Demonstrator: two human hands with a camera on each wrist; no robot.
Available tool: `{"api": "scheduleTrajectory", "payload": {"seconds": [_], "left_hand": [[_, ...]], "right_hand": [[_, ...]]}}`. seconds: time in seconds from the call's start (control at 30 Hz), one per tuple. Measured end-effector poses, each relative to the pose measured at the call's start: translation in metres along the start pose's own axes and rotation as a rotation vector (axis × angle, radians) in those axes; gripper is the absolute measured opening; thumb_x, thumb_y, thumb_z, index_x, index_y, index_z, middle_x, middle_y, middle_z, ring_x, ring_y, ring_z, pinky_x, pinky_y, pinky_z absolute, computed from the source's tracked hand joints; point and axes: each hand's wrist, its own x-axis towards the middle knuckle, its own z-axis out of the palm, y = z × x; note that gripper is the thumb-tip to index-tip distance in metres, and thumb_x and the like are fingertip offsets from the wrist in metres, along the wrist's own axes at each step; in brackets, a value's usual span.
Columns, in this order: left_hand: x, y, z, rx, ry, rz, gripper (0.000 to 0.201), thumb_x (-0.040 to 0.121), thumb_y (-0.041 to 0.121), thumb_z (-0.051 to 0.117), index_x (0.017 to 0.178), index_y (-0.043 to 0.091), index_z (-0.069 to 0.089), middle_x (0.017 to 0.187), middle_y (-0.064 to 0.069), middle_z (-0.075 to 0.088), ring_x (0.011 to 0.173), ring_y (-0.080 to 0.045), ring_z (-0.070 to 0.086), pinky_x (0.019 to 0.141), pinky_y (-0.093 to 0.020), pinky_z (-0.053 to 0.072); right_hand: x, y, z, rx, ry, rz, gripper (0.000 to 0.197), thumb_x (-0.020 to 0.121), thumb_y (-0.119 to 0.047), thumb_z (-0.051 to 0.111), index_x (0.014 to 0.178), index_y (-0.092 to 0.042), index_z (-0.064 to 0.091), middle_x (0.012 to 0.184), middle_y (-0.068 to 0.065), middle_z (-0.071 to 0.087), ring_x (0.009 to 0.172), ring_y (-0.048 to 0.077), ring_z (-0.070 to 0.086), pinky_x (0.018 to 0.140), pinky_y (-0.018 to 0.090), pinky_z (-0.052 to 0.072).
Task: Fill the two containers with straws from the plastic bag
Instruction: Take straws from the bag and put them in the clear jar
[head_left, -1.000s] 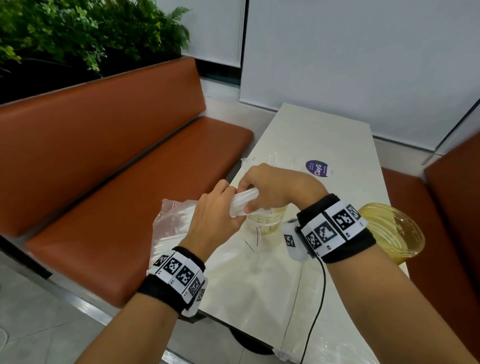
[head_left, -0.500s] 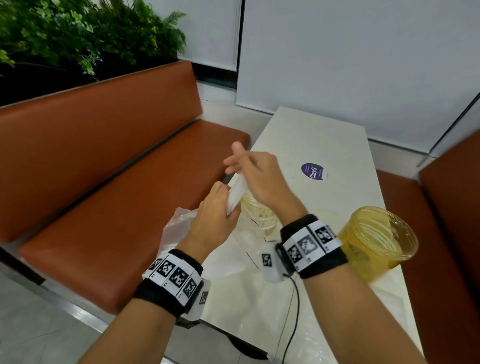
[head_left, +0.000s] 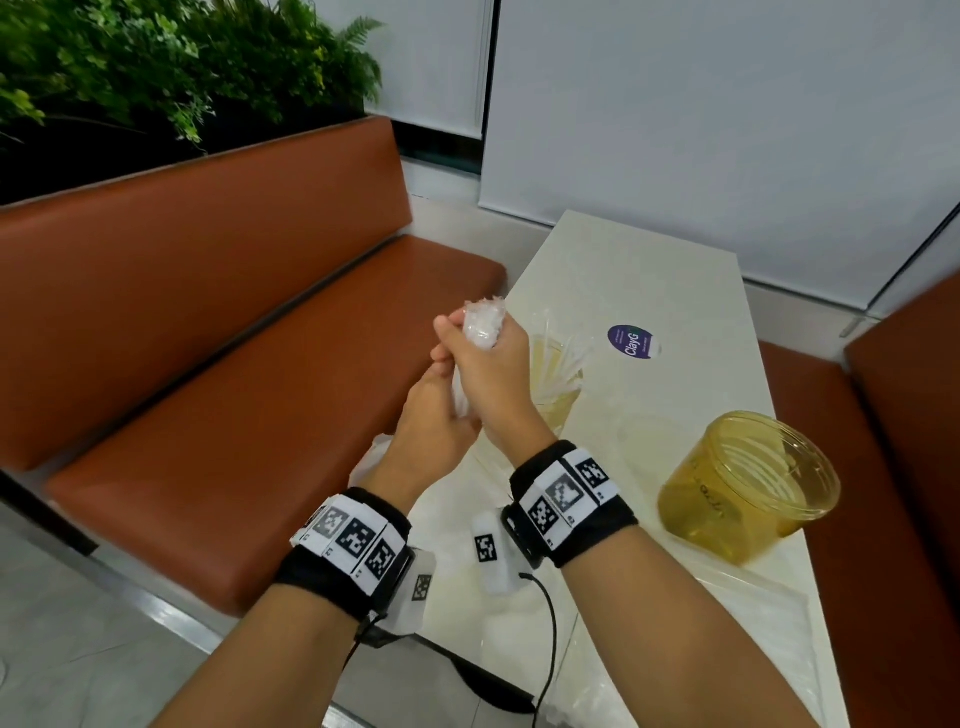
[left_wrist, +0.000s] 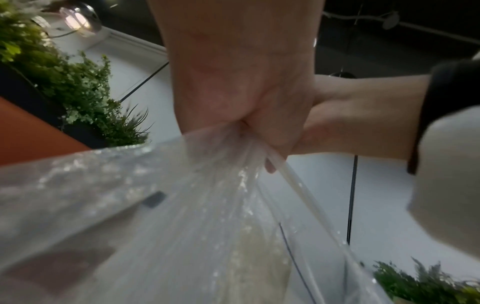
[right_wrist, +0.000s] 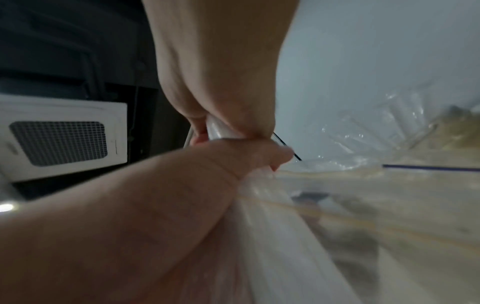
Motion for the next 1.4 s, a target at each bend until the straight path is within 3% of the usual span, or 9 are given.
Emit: {"api": "scheduleTrajectory", "payload": {"seconds": [0.07, 0.27, 0.5, 0.67, 0.83, 0.93, 1.1, 1.3, 1.4], "left_hand": [[-0.002, -0.006, -0.001, 0.05, -0.011, -0.035, 0.062, 0.073, 0.041, 0.065, 0.126, 0.011, 0.056, 0.119, -0.002, 0.063, 0.109, -0.019, 0.062, 0.087, -0.034, 0.054], [-0.01, -0.009, -0.008, 0.277, 0.001, -0.092, 0.047, 0.072, 0.048, 0.084, 0.092, 0.019, 0.053, 0.089, 0.009, 0.047, 0.072, -0.005, 0.045, 0.059, -0.021, 0.032], [-0.013, -0.007, -0.026, 0.255, -0.002, -0.1, 0.04, 0.078, 0.014, 0.079, 0.112, 0.027, 0.062, 0.11, 0.011, 0.054, 0.091, -0.005, 0.062, 0.082, -0.034, 0.059], [-0.011, 0.003, -0.036, 0.277, -0.007, -0.117, 0.045, 0.079, -0.004, 0.069, 0.115, 0.024, 0.065, 0.112, 0.012, 0.052, 0.103, -0.007, 0.057, 0.083, -0.029, 0.059], [-0.009, 0.01, -0.05, 0.328, -0.011, -0.096, 0.05, 0.077, -0.009, 0.062, 0.116, 0.024, 0.065, 0.109, 0.012, 0.05, 0.102, -0.009, 0.055, 0.077, -0.023, 0.052], [-0.01, 0.019, -0.058, 0.341, -0.03, -0.078, 0.054, 0.077, -0.013, 0.056, 0.114, 0.026, 0.065, 0.108, 0.013, 0.049, 0.099, -0.005, 0.052, 0.065, -0.01, 0.039], [-0.008, 0.036, -0.068, 0.372, -0.056, -0.05, 0.055, 0.081, -0.016, 0.051, 0.116, 0.025, 0.062, 0.112, 0.011, 0.049, 0.098, -0.009, 0.049, 0.059, -0.001, 0.04], [-0.006, 0.037, -0.069, 0.33, -0.079, 0.012, 0.062, 0.077, -0.018, 0.05, 0.12, 0.024, 0.065, 0.111, 0.01, 0.052, 0.101, -0.014, 0.055, 0.07, -0.017, 0.047], [-0.005, 0.03, -0.07, 0.323, -0.09, 0.007, 0.068, 0.073, -0.017, 0.052, 0.118, 0.033, 0.063, 0.106, 0.018, 0.049, 0.099, -0.008, 0.057, 0.074, -0.037, 0.058]], "right_hand": [[0.004, -0.006, 0.001, 0.029, 0.033, -0.015, 0.01, 0.092, -0.013, 0.069, 0.091, -0.014, 0.06, 0.063, 0.002, 0.06, 0.053, 0.012, 0.058, 0.057, 0.03, 0.053], [0.033, -0.07, -0.016, 0.16, 0.027, -0.211, 0.016, 0.094, -0.009, 0.068, 0.086, -0.019, 0.057, 0.061, 0.0, 0.054, 0.043, 0.014, 0.048, 0.049, 0.029, 0.044], [0.081, -0.127, -0.061, 0.192, 0.247, -0.521, 0.014, 0.094, -0.01, 0.065, 0.091, -0.012, 0.052, 0.068, 0.007, 0.053, 0.05, 0.018, 0.047, 0.048, 0.031, 0.043], [0.109, -0.063, -0.058, -0.039, 0.31, -0.484, 0.016, 0.088, -0.027, 0.069, 0.087, -0.029, 0.053, 0.082, 0.01, 0.062, 0.069, 0.027, 0.057, 0.066, 0.056, 0.054], [0.104, 0.014, -0.054, -0.159, 0.201, -0.277, 0.021, 0.091, -0.025, 0.073, 0.089, -0.011, 0.057, 0.076, -0.001, 0.062, 0.066, 0.019, 0.06, 0.062, 0.029, 0.052], [0.105, 0.037, -0.06, -0.303, 0.208, -0.164, 0.031, 0.08, -0.031, 0.082, 0.084, -0.007, 0.064, 0.078, 0.01, 0.067, 0.068, 0.017, 0.059, 0.068, 0.035, 0.054], [0.111, 0.015, -0.068, -0.255, 0.284, -0.402, 0.072, 0.068, -0.007, 0.086, 0.122, -0.036, 0.046, 0.097, 0.0, 0.064, 0.075, 0.016, 0.071, 0.073, 0.024, 0.057], [0.107, 0.05, -0.085, -0.764, 0.067, -0.482, 0.016, 0.093, -0.02, 0.066, 0.107, -0.021, 0.073, 0.095, 0.0, 0.071, 0.092, 0.018, 0.065, 0.087, 0.029, 0.048], [0.103, 0.058, -0.09, -0.964, 0.02, -0.401, 0.039, 0.103, -0.041, 0.046, 0.101, -0.014, 0.075, 0.106, 0.001, 0.069, 0.108, 0.022, 0.056, 0.085, 0.034, 0.044]]}}
